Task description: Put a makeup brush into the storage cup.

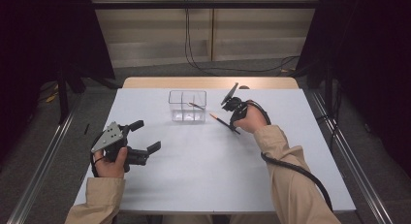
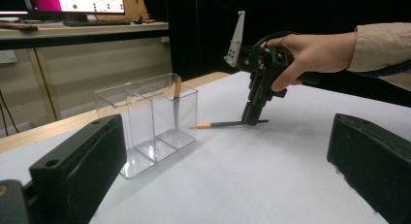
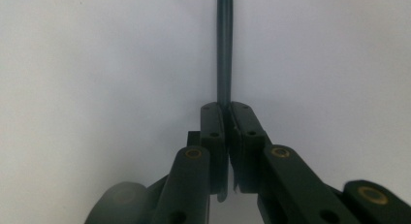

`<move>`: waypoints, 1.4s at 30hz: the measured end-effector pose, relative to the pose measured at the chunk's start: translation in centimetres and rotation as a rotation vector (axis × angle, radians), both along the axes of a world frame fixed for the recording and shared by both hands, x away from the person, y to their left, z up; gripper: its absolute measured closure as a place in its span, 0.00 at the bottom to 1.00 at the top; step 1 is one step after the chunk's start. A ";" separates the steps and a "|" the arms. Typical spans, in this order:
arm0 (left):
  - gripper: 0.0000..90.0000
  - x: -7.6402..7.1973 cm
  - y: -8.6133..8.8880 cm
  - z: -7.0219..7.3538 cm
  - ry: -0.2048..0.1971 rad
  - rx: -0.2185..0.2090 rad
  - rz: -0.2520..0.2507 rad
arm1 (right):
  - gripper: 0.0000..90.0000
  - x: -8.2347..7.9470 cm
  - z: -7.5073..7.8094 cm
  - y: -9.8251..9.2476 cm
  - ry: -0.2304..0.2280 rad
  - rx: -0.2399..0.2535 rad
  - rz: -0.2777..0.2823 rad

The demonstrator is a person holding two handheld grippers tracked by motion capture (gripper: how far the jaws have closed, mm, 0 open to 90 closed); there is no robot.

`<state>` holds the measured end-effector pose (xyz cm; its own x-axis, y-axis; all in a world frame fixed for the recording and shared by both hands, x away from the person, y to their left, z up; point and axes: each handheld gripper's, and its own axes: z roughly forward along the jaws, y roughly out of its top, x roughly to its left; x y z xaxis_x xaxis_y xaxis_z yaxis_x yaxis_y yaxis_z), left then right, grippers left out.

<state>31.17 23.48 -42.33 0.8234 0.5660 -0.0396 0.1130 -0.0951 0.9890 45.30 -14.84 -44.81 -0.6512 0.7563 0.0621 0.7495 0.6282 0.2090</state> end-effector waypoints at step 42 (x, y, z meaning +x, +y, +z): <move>0.01 -0.1 -0.2 0.0 0.003 0.005 0.005 | 0.95 -3.0 2.5 -4.1 -0.300 0.488 -0.199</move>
